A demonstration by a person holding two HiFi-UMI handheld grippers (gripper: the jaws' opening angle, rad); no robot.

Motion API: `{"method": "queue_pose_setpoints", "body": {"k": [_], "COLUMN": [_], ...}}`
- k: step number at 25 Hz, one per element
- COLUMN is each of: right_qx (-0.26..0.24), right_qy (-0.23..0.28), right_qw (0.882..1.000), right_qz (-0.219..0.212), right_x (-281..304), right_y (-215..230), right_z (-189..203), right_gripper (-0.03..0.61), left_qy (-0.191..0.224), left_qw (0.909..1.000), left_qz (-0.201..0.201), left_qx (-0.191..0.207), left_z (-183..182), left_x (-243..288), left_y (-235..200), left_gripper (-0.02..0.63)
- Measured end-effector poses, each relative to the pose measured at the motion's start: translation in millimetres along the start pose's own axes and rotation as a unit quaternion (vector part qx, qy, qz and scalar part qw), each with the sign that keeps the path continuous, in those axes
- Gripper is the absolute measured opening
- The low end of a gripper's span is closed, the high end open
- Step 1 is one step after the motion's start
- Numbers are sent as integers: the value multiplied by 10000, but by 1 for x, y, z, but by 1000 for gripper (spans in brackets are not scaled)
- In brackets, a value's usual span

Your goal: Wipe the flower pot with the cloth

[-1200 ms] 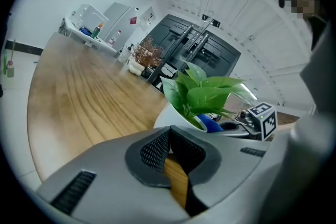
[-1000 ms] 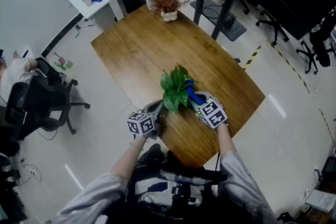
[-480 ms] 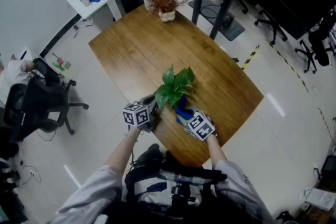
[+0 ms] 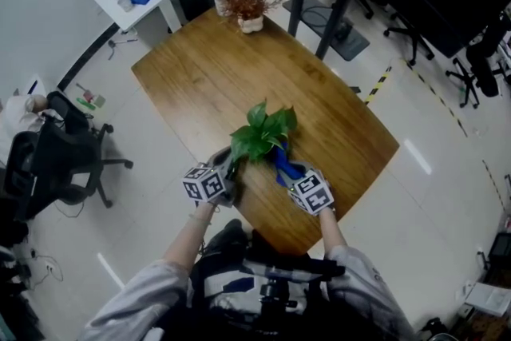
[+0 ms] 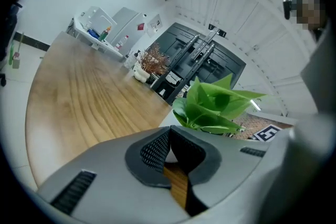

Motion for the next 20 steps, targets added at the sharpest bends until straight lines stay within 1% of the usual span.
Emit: {"method": "queue_pose_setpoints", "body": {"k": [4, 6, 9, 12, 15, 20], "right_qx": [-32, -153, -373, -513, -631, -673], "right_qy": [49, 144, 310, 307, 239, 23], "right_qw": [9994, 9992, 9988, 9973, 9960, 9958], "right_qz": [346, 347, 0, -415, -581, -614], "right_x": [1, 6, 13, 15, 15, 19], "right_y": [35, 47, 51, 41, 30, 5], "right_z": [-20, -35, -59, -71, -67, -37], "right_gripper": [66, 66, 66, 66, 66, 66], "left_qy": [110, 168, 239, 171, 47, -79], "left_qw": [9998, 9996, 9991, 9993, 9997, 9999], "left_qz": [6, 3, -9, -63, -24, 33], "left_qx": [-138, -239, -358, -336, -234, -117], "left_z": [6, 7, 6, 6, 4, -3], "left_x": [-3, -1, 3, 6, 8, 15], "left_y": [17, 23, 26, 20, 11, -7], "left_gripper": [9, 9, 9, 9, 9, 9]}}
Point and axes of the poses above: the fingertips, and each gripper's own axes: x forward along the fingers, y to its right, z out of its underside, the point moved 7 cm from there along -x, backward along the fingers, and after that the axes turned 15 degrees about x, right-handed, at the moved point
